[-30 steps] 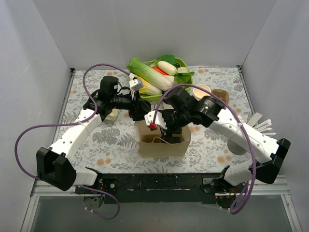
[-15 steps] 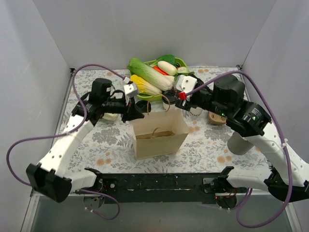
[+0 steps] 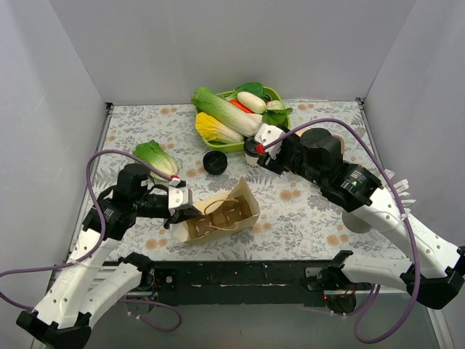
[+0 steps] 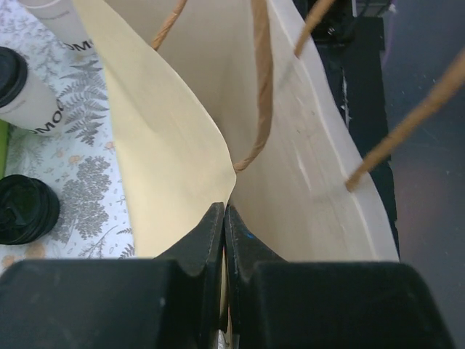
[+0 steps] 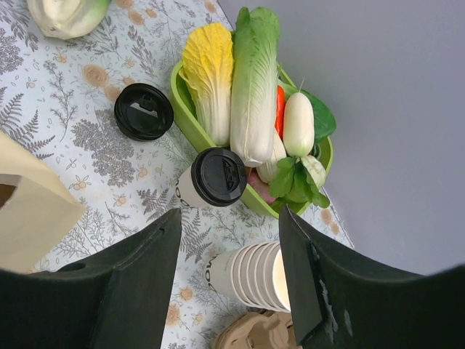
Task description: Pack the takeout coffee
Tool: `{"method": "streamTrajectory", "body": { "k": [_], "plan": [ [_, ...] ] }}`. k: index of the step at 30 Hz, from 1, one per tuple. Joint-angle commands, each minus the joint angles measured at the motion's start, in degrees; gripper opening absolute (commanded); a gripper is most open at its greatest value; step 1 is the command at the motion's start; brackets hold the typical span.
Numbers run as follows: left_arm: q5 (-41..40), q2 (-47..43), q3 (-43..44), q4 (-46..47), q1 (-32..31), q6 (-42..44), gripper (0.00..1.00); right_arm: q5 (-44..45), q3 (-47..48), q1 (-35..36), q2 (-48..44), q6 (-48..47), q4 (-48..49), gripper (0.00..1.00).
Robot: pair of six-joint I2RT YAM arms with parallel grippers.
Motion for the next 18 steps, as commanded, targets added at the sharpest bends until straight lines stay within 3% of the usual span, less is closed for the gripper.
{"method": "streamTrajectory", "body": {
  "k": [1, 8, 18],
  "plan": [
    [4.18, -3.04, -2.97, -9.89, -0.23, 10.37, 0.0, 1.22, -0.54, -0.45, -0.91, 2.16, 4.29, 0.63],
    [10.86, -13.33, -4.2, -9.98, -0.14, 15.38, 0.0, -2.64, -3.78, -0.63, -1.17, 3.83, 1.83, 0.63],
    [15.19, -12.46, -5.96, -10.61, 0.03, 18.29, 0.0, -4.67, -8.1, -0.63, -2.41, 4.27, 0.69, 0.62]
  ]
}}
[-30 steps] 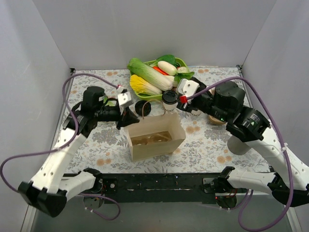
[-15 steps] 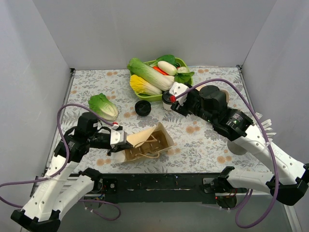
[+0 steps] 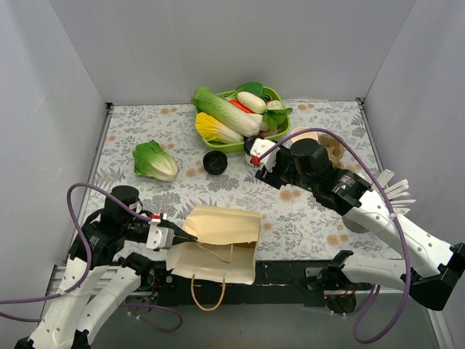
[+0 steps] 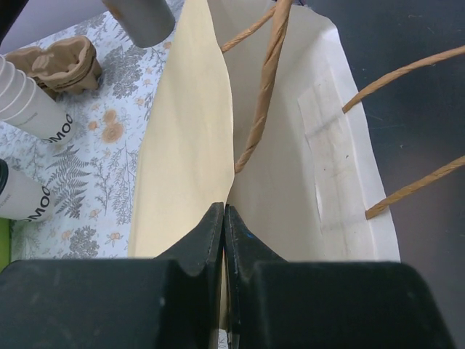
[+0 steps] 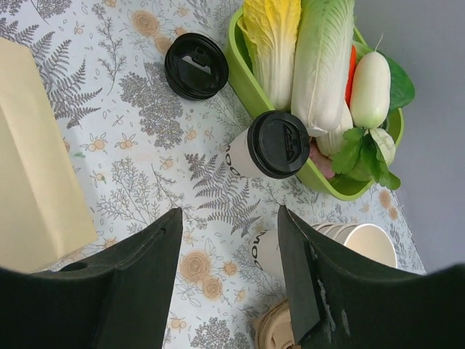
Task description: Pack the takeout coffee
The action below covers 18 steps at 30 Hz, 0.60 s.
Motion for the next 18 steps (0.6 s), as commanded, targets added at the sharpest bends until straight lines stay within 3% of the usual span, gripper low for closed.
{"method": "streamTrajectory", "body": {
  "k": [1, 6, 10, 14, 18],
  "plan": [
    [1.79, 1.22, -1.48, -0.38, 0.1, 2.1, 0.0, -0.87, -0.19, -0.21, -1.77, 0.76, 1.8, 0.62],
    [-7.0, 8.14, 1.76, 15.61, 0.1, -27.64, 0.0, -4.81, 1.3, -3.62, 0.15, 1.81, -1.17, 0.68],
    [-10.07, 20.37, 10.89, 7.99, 0.18, -30.94, 0.0, -20.07, 12.51, -11.27, 8.23, 2.25, -9.87, 0.71],
    [-13.06, 25.04, 13.72, 6.92, 0.36, -32.18, 0.0, -21.78, 23.95, -14.36, 21.22, 1.81, -14.89, 0.67],
    [-17.81, 26.53, 15.65, 6.75, 0.8, -33.07, 0.0, -20.2, 30.48, -14.71, 28.71, -0.21, -13.93, 0.67]
  ]
}}
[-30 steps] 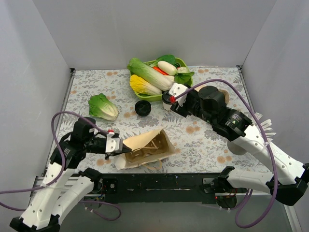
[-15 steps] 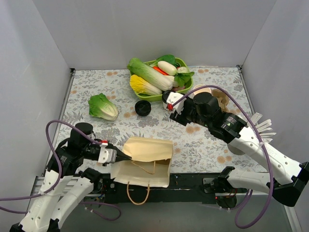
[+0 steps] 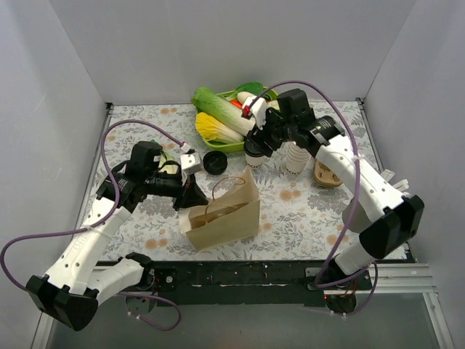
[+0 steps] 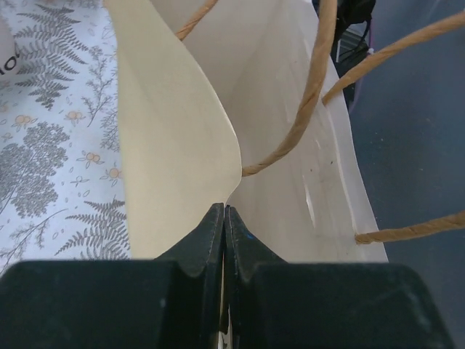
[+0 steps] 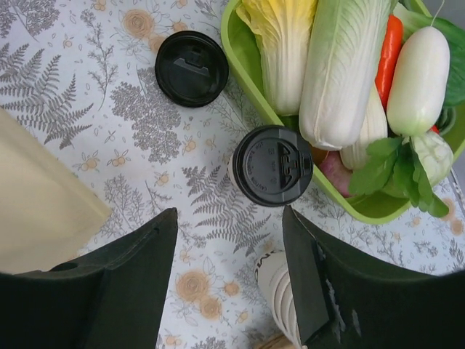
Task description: Pack the takeout coffee
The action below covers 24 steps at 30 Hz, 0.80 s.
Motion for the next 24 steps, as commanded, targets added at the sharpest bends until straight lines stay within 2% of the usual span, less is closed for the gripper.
{"method": "streamTrajectory", "body": {
  "k": [1, 4, 8, 9, 11, 12, 14, 19, 22, 24],
  "plan": [
    [-6.67, -0.15, 4.29, -3.06, 0.93, -2.51, 0.0, -1.12, 8.06, 0.0, 6.8, -1.04, -2.52, 0.68],
    [-8.08, 1.78, 6.66, -6.49, 4.17, 0.21, 0.0, 1.95, 14.56, -0.44, 13.3, 2.71, -4.01, 0.76],
    [-9.31, 2.75, 9.3, -12.29, 9.01, 3.55, 0.0, 1.18, 18.53, -3.25, 19.81, 9.22, -3.24, 0.77],
    [-9.92, 2.49, 9.39, -12.73, 9.54, 3.99, 0.05, 1.18, 18.18, -3.87, 20.17, 9.5, -2.35, 0.77],
    [-12.03, 1.09, 8.87, -12.04, 9.99, 4.0, 0.22, 1.96, 17.74, -3.96, 21.13, 9.24, -0.08, 0.75],
    [-12.82, 0.65, 8.52, -11.51, 9.99, 3.39, 0.38, 2.49, 17.74, -3.96, 21.4, 9.07, 0.29, 0.76],
    [-14.14, -0.15, 7.99, -10.37, 9.99, 2.6, 0.47, 3.89, 18.88, -3.87, 22.8, 8.45, 0.21, 0.76],
    [-15.02, 1.34, 10.18, -11.16, 9.99, 1.63, 0.59, 5.48, 18.27, -4.14, 23.68, 6.17, 0.29, 0.77],
    [-14.94, 2.4, 11.76, -11.07, 9.99, 1.45, 0.6, 5.66, 17.83, -4.49, 24.39, 5.64, 0.2, 0.74],
    [-14.76, 3.19, 12.47, -10.98, 10.08, 1.54, 0.6, 5.13, 17.56, -5.19, 24.48, 5.64, 0.29, 0.69]
  ]
}}
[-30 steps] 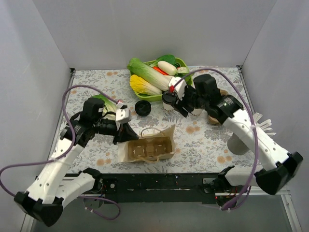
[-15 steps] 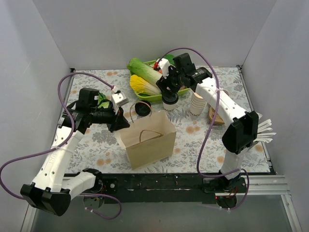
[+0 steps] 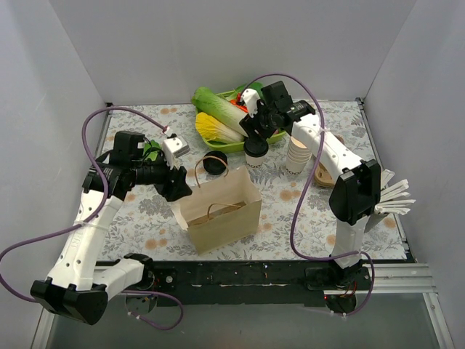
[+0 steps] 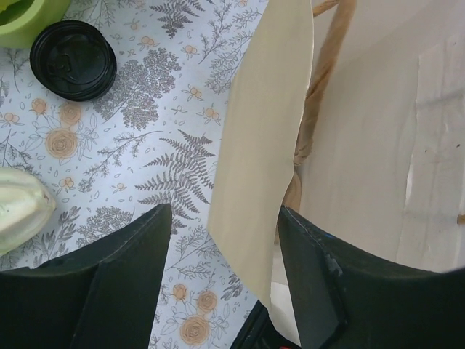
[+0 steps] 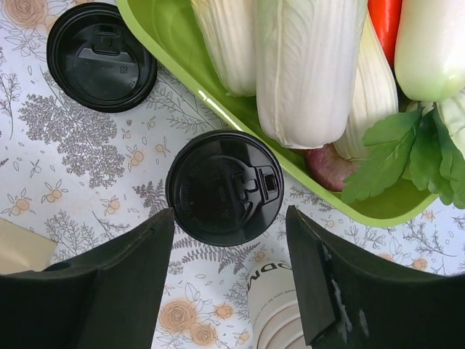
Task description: Pack the takeout coffee
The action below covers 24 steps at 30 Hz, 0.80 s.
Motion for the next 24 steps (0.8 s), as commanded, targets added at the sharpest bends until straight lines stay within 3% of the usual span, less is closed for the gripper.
{"method": "streamTrajectory", "body": {
  "k": [1, 8, 24],
  "plan": [
    [-0.31, 0.96, 3.22, -0.03, 0.28, -0.12, 0.6, -0.64, 1.48, -1.28, 0.39, -0.44, 2.08, 0.67],
    [-0.14, 2.54, 4.98, 1.37, 0.2, -1.44, 0.6, -4.42, 0.95, -3.83, 1.09, -2.63, 0.86, 0.54],
    [-1.72, 2.98, 5.51, 1.73, 0.2, -1.88, 0.61, -6.01, 0.95, -4.71, 5.05, -4.48, -0.55, 0.49]
  ]
}}
